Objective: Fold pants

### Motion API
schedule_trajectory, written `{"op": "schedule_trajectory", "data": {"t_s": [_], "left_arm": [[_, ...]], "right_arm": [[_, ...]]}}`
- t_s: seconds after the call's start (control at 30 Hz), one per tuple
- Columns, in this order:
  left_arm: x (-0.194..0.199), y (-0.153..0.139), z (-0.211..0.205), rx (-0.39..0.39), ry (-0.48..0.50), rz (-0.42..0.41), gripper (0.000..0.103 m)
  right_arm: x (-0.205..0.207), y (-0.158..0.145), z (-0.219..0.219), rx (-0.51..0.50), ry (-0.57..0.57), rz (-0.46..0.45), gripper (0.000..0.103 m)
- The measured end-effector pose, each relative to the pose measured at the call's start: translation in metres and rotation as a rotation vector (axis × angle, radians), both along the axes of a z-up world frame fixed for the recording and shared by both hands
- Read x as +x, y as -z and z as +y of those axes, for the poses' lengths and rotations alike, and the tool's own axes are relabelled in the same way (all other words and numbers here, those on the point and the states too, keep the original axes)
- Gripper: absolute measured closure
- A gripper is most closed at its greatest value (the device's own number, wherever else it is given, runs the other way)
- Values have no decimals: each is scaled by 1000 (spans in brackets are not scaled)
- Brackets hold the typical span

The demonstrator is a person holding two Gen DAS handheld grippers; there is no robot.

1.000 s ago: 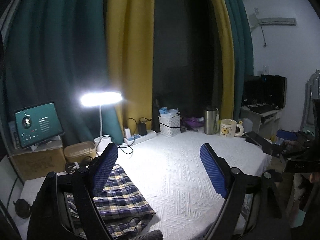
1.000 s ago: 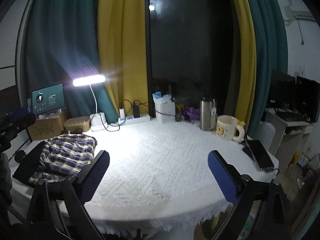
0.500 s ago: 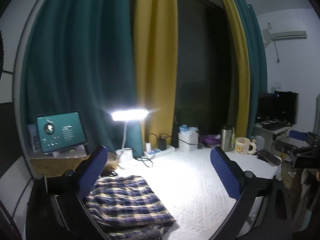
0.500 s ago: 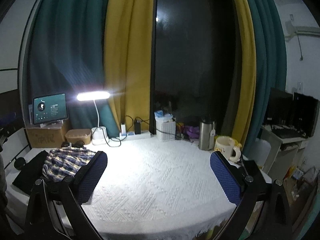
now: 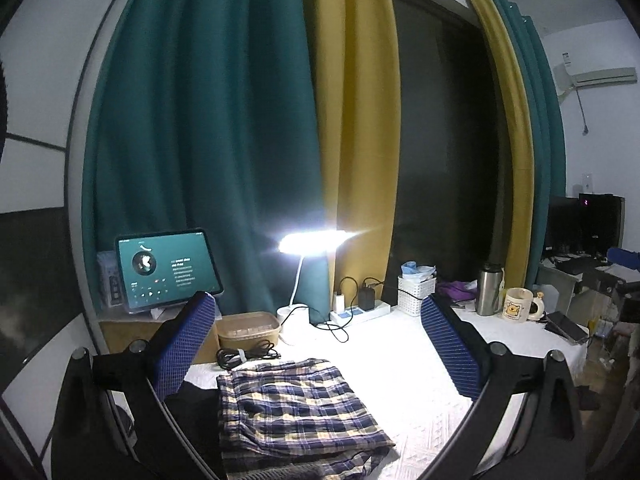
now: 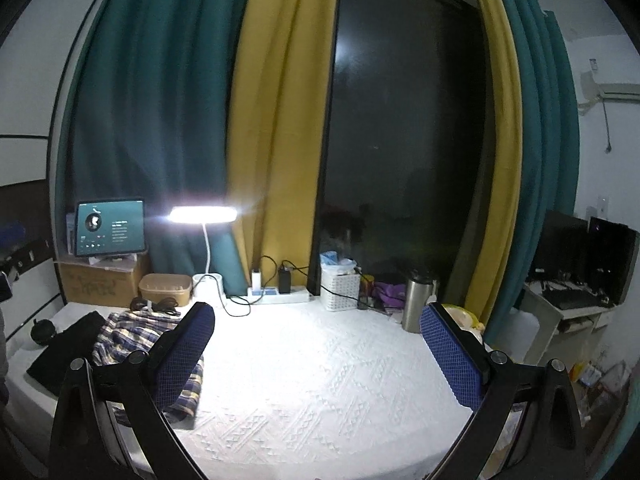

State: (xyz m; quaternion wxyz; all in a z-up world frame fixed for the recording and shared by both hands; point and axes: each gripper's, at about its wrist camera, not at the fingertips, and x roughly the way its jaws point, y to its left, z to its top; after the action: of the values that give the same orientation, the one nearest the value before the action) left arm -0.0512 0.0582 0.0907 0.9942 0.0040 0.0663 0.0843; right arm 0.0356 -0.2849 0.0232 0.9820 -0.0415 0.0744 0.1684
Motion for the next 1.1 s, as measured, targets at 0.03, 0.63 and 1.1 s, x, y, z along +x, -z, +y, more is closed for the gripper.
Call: {"op": "schedule_trajectory", "data": {"t_s": [0.03,0.63,1.1], "left_arm": [[0,1,1,-2,-2,4,1],[5,10,3,-31,20,46,1],[6,9,-4,-27,26,53,1]], "right_arm": [[-1,0,2,-3,-4,-1,0],[6,6,14,-34,-23,27,0],[7,9,9,-19,-15,33,0]]}}
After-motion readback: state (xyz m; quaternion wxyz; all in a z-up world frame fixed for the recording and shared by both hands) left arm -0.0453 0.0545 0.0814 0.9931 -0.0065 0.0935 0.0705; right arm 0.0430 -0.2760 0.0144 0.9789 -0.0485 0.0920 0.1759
